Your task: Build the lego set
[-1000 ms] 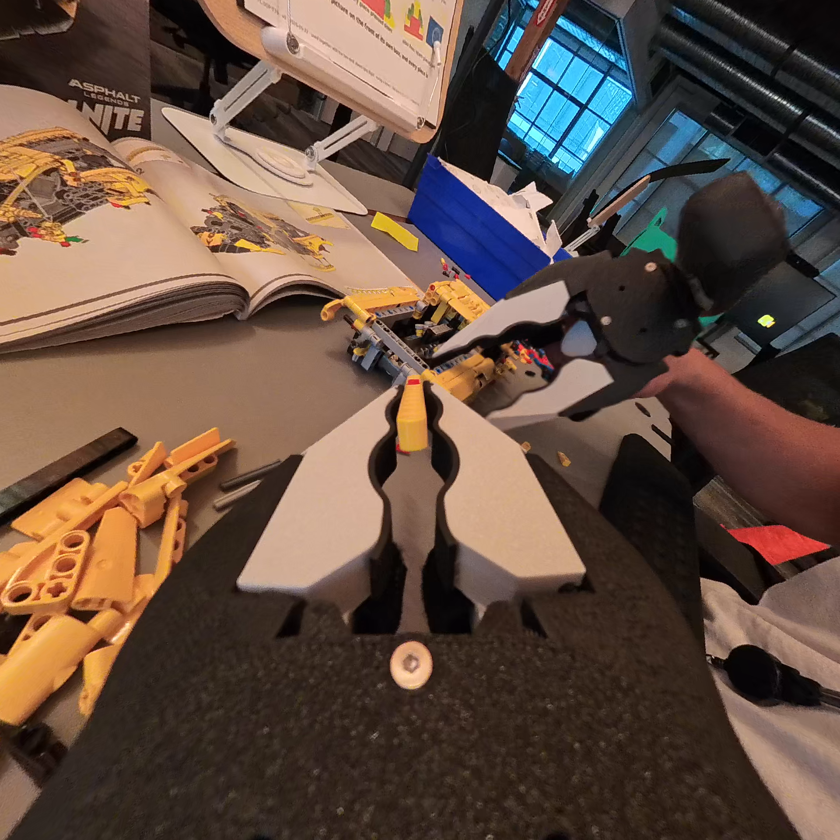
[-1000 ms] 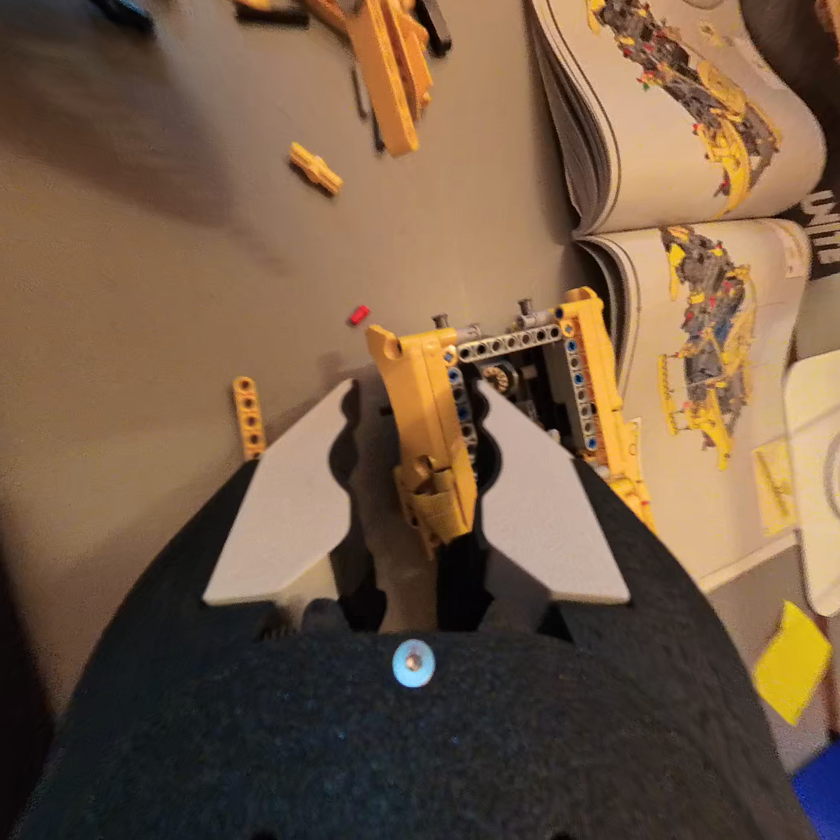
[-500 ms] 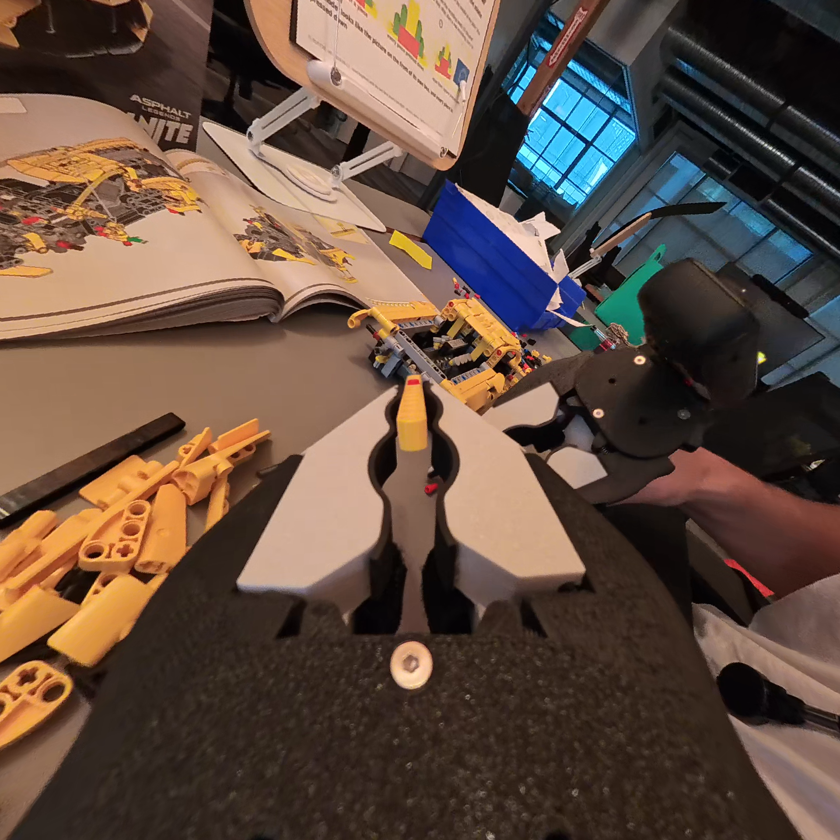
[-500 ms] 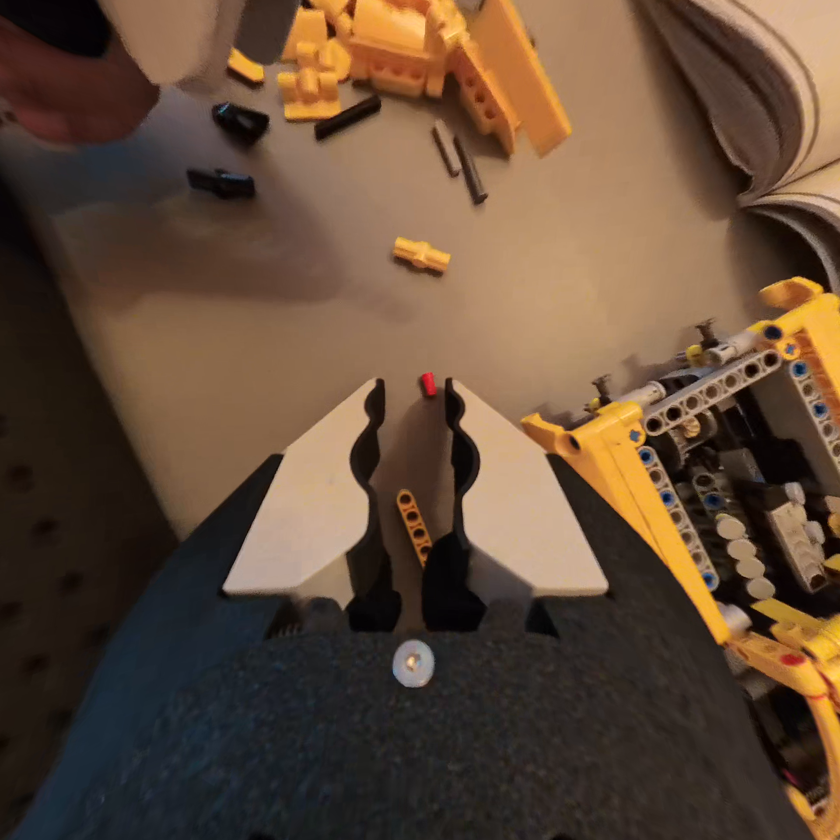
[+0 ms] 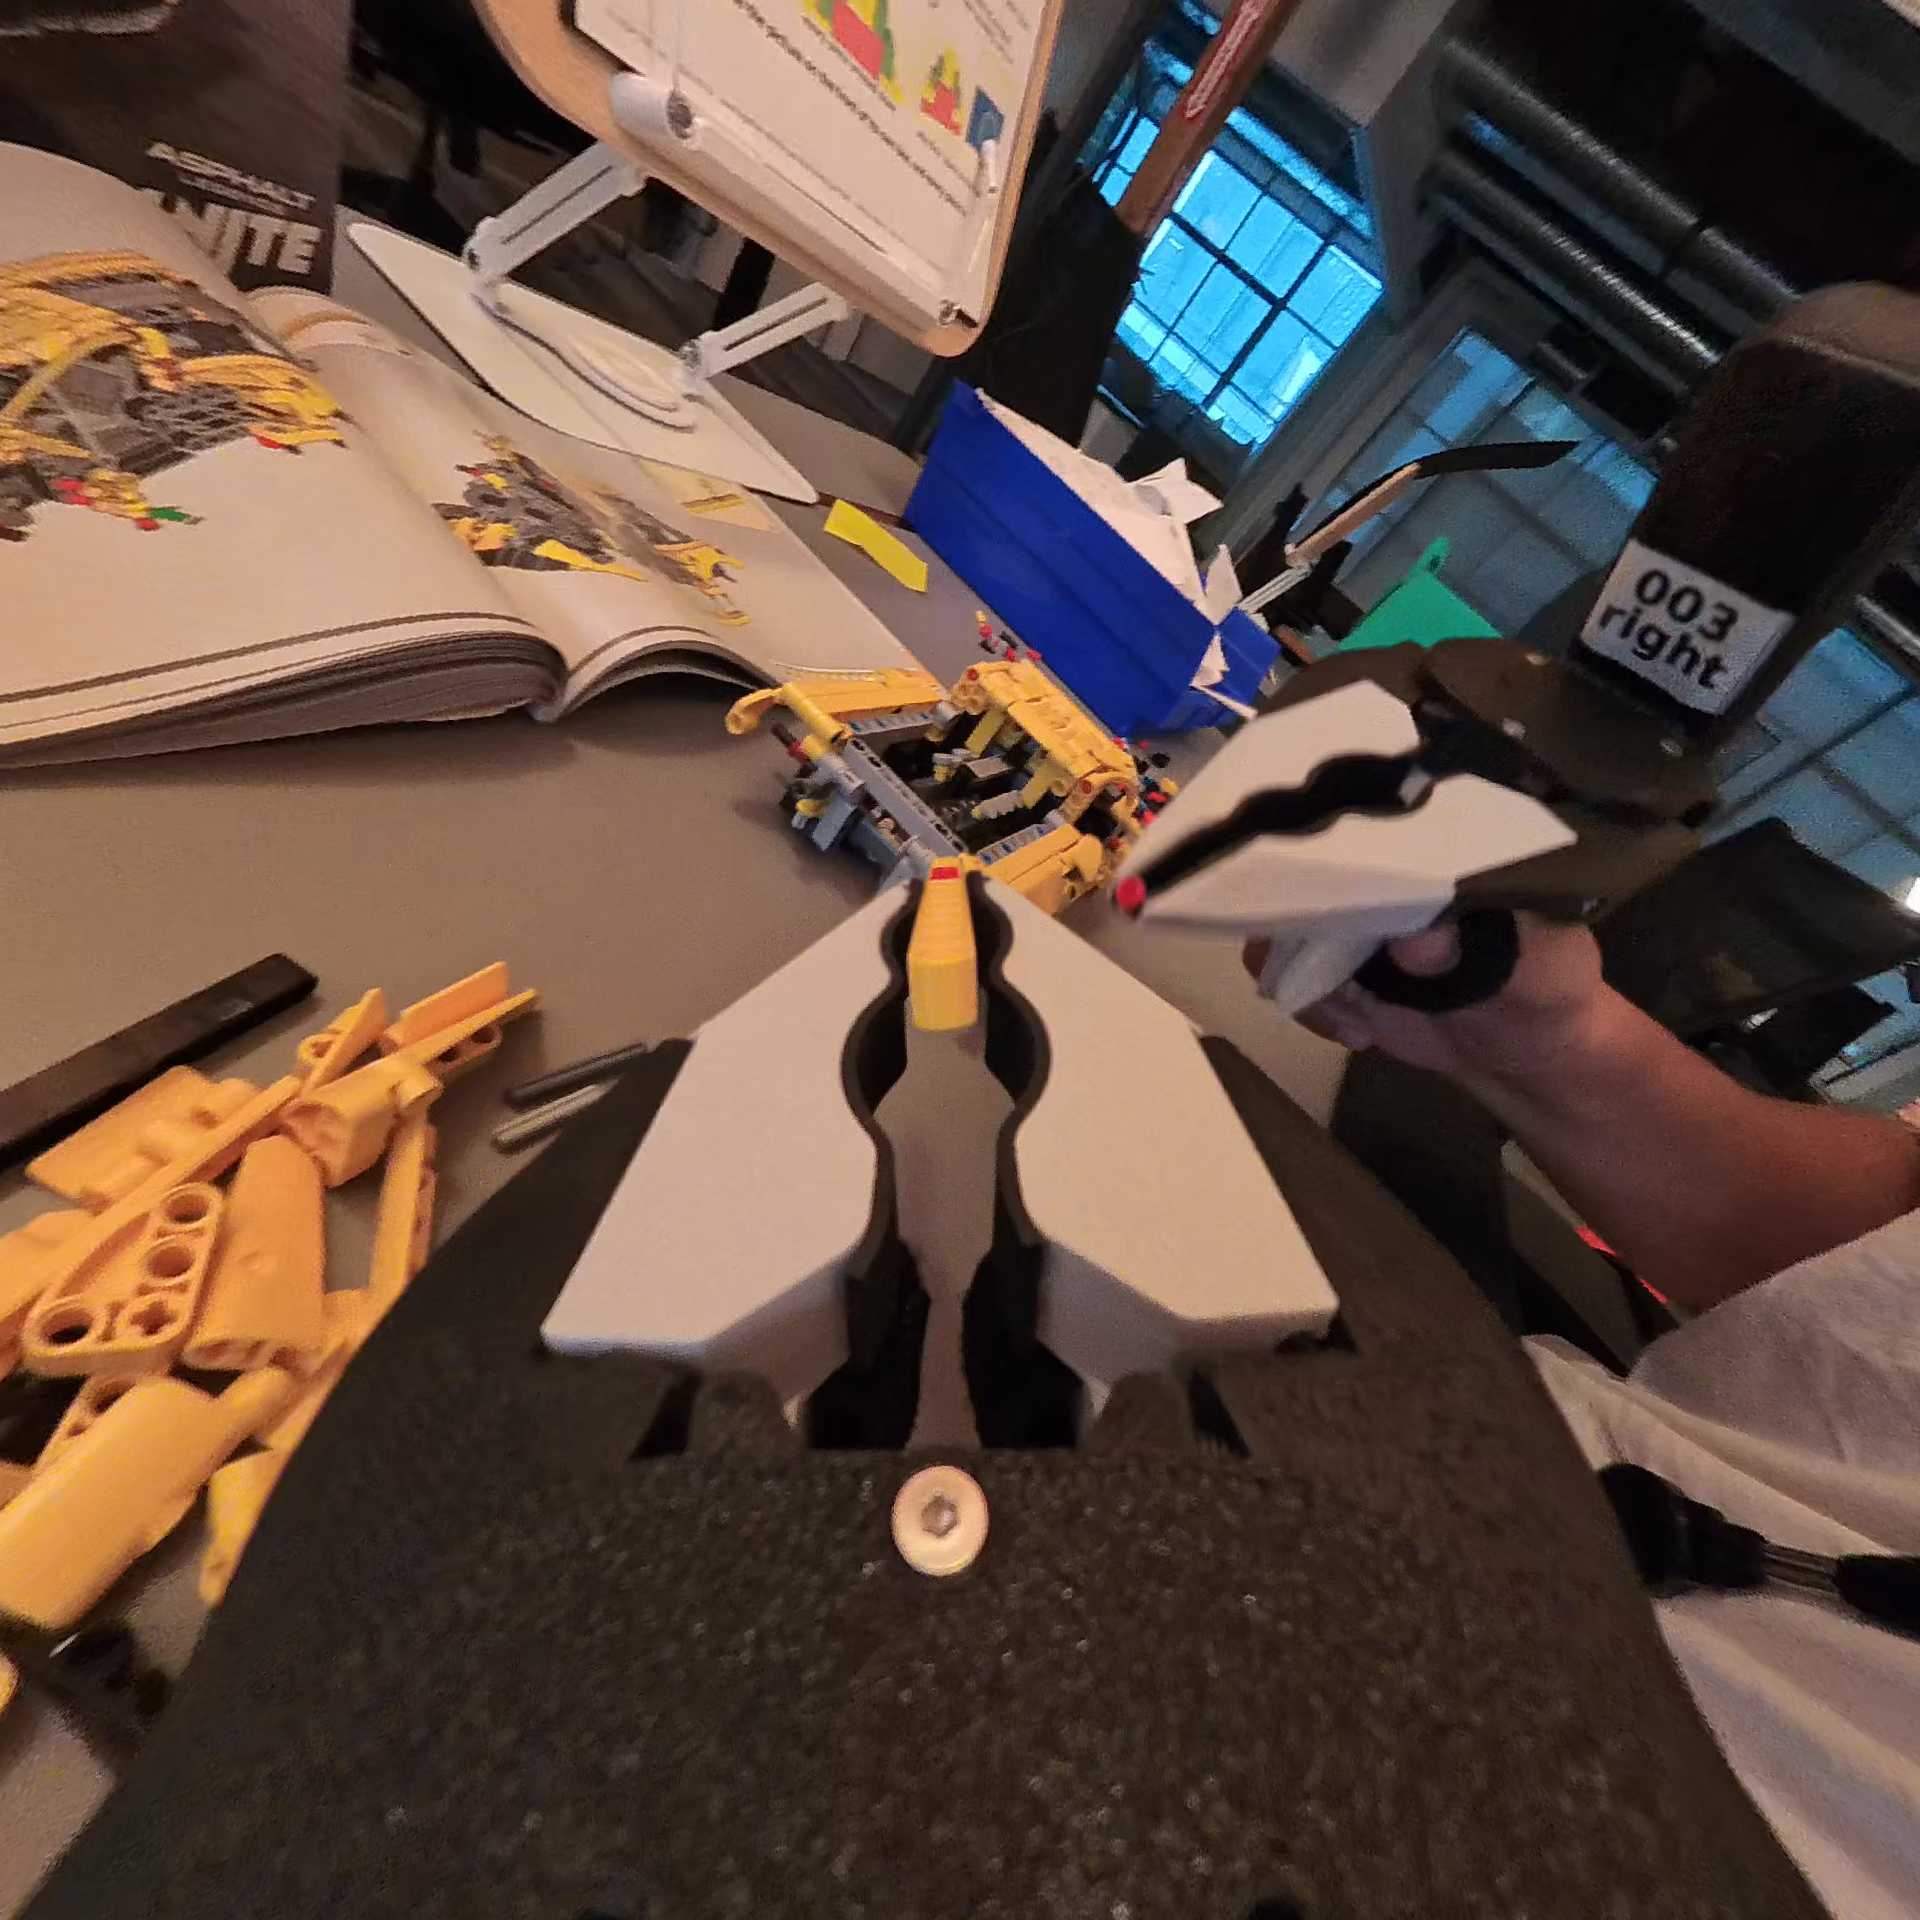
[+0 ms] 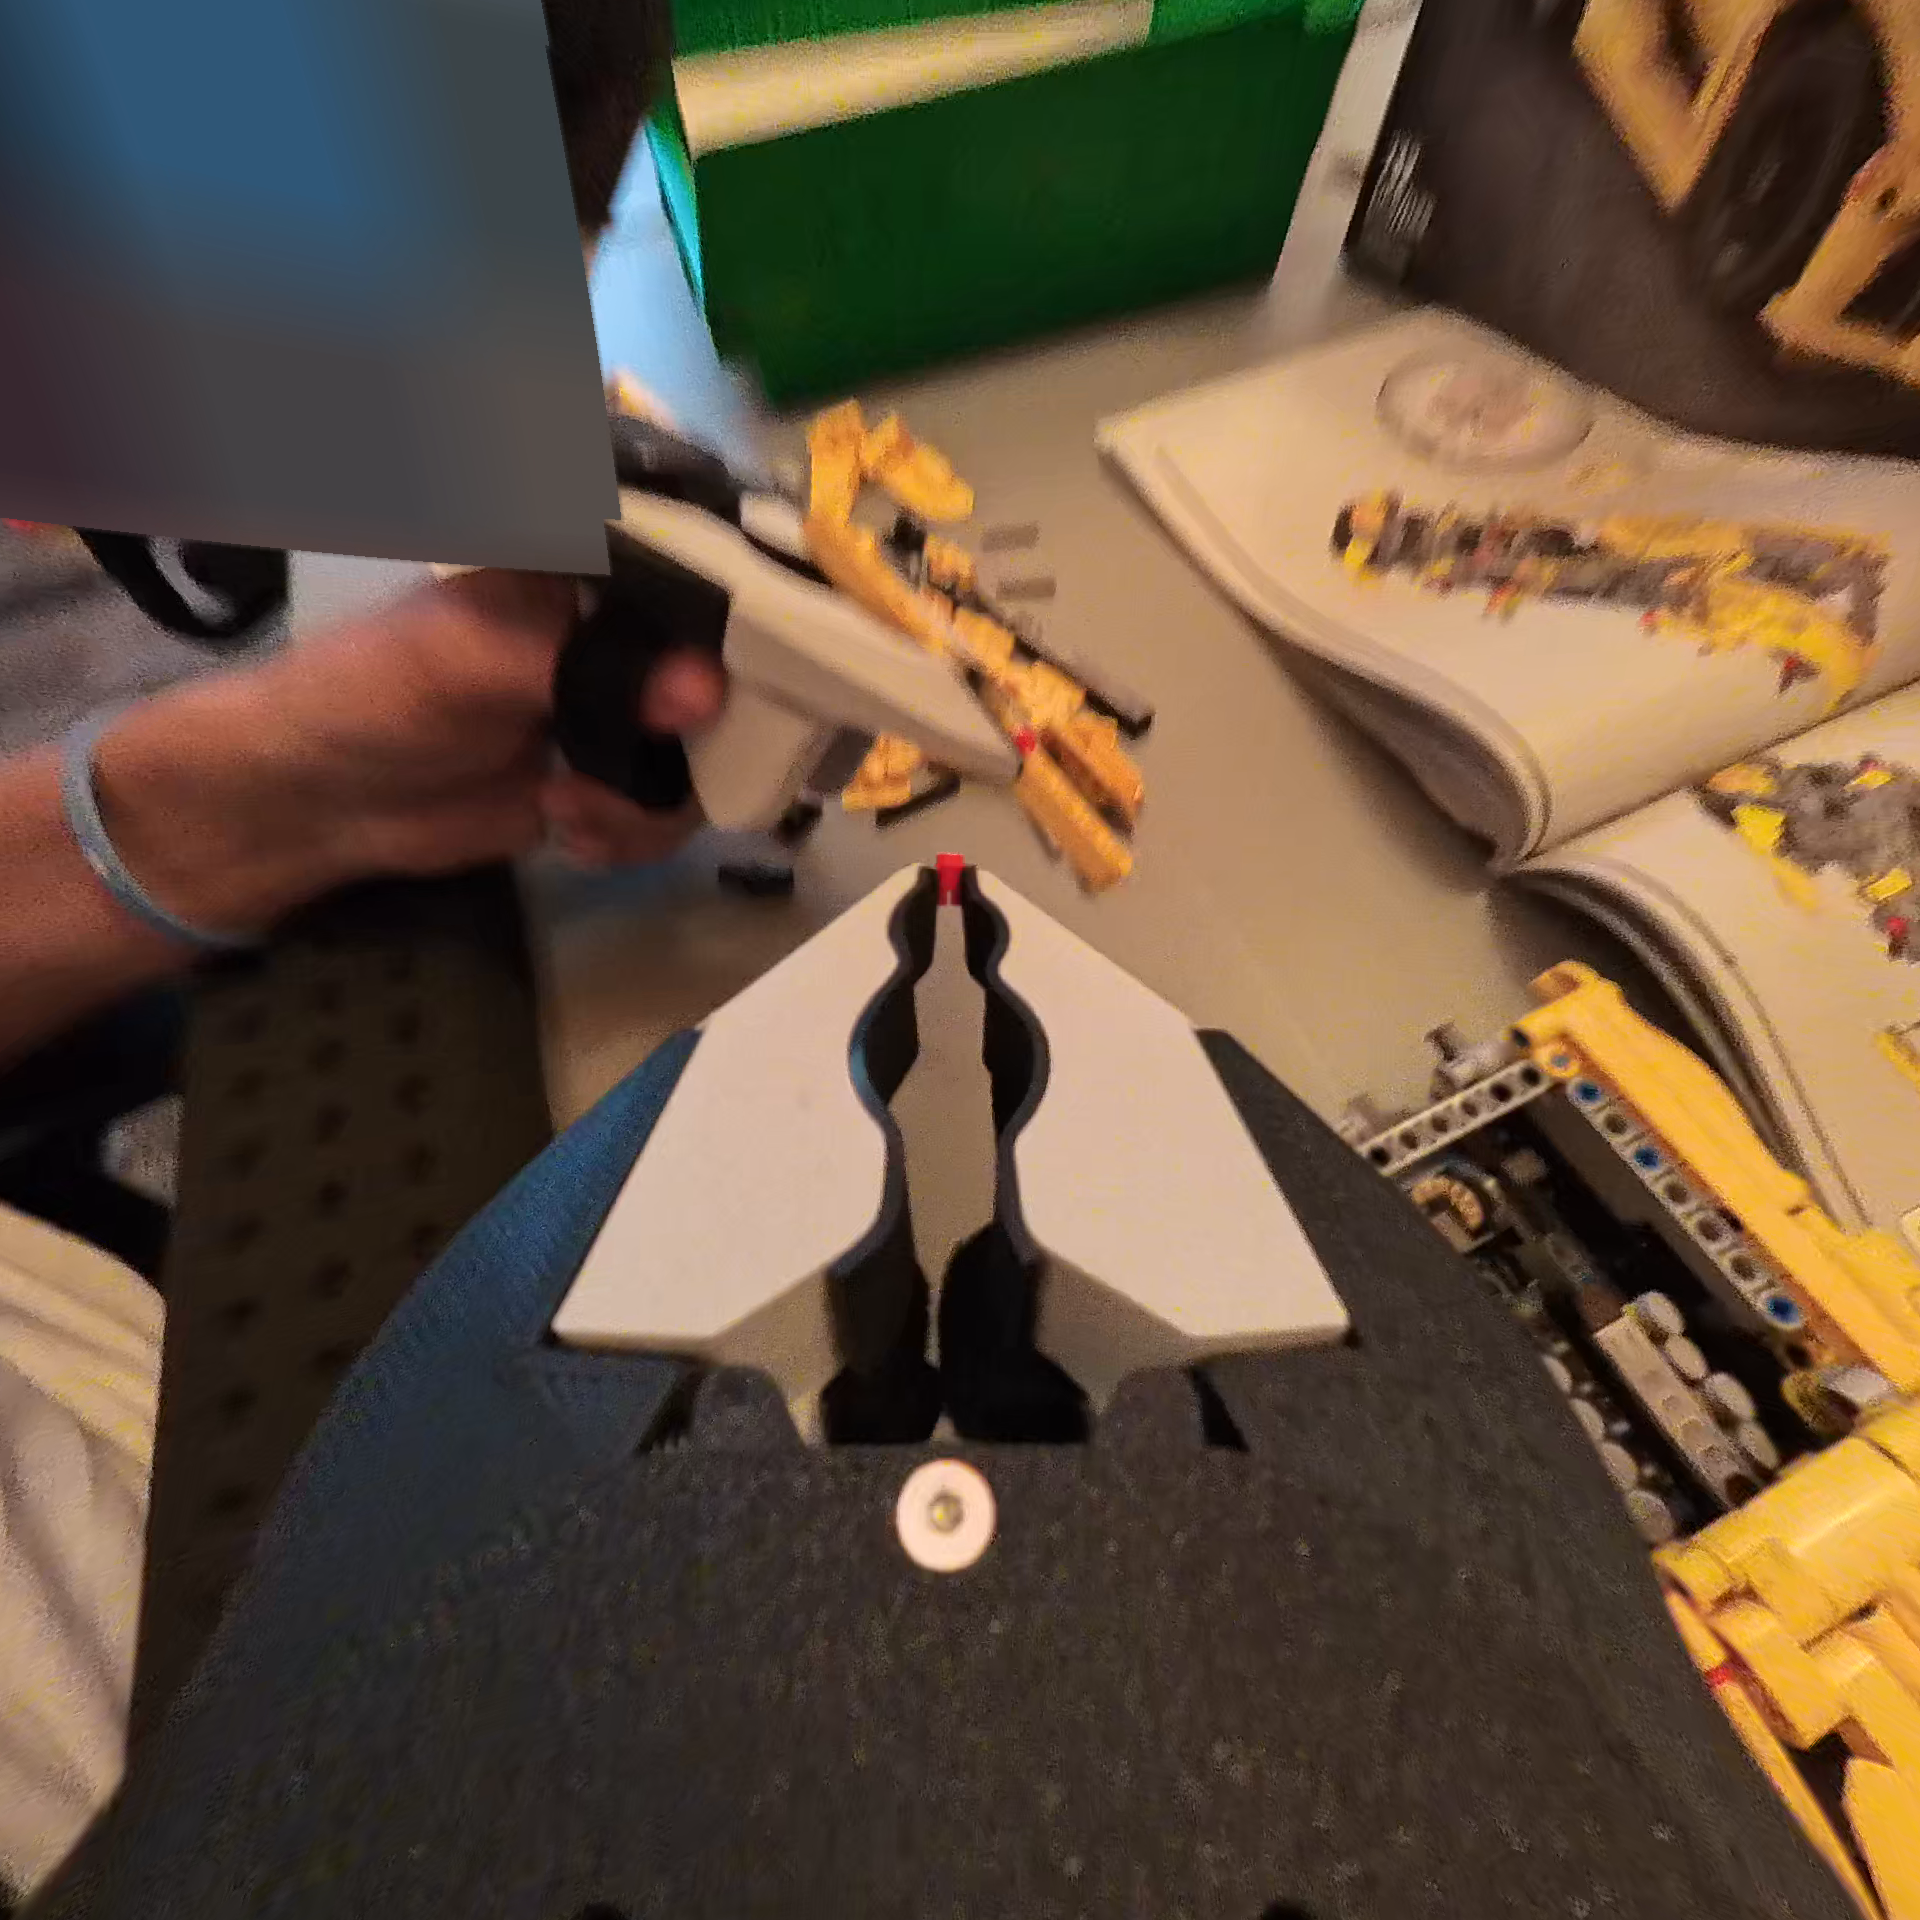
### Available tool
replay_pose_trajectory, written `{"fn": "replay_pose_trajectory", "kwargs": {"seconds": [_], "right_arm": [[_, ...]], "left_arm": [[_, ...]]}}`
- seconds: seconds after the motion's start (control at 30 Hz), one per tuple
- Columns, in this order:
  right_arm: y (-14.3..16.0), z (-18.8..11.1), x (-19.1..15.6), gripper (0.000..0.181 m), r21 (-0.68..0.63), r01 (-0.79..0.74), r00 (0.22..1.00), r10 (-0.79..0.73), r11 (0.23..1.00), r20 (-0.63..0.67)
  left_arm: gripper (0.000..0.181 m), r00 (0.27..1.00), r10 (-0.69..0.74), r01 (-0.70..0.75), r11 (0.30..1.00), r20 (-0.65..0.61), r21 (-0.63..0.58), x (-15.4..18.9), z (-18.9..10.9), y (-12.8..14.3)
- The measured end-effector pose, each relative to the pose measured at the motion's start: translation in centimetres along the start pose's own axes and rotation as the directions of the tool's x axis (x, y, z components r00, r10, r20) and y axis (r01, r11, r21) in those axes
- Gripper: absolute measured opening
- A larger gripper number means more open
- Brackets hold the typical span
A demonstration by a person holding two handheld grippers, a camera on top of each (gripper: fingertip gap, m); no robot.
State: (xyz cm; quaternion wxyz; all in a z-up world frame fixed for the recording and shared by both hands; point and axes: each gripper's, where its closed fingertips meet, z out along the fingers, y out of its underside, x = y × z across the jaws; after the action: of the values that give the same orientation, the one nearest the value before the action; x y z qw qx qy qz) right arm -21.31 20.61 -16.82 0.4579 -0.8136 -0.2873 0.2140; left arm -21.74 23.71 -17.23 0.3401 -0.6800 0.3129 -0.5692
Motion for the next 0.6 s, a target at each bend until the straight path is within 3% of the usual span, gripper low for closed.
{"fn": "replay_pose_trajectory", "kwargs": {"seconds": [0.07,0.33,0.5,0.6], "right_arm": [[-1.3,-0.5,0.4,0.003,0.061,-0.021,1.000,0.022,0.998,-0.009],[-0.2,0.6,0.0,0.003,-0.030,0.117,0.988,-0.119,0.993,-0.099],[0.3,0.7,-0.3,0.003,-0.034,0.091,0.990,-0.094,0.995,-0.105],[0.3,0.6,-0.4,0.003,-0.009,0.087,0.987,-0.088,0.996,-0.132]], "left_arm": [[0.007,1.000,0.019,-0.019,1.000,-0.019,-0.004,0.5,0.2,0.1],[0.007,0.993,0.111,-0.112,0.993,-0.039,-0.028,1.9,0.7,0.5],[0.007,0.991,0.102,-0.104,0.994,-0.092,-0.025,2.9,0.9,0.6],[0.007,0.987,0.158,-0.158,0.987,-0.008,0.001,1.9,0.5,-0.1]]}}
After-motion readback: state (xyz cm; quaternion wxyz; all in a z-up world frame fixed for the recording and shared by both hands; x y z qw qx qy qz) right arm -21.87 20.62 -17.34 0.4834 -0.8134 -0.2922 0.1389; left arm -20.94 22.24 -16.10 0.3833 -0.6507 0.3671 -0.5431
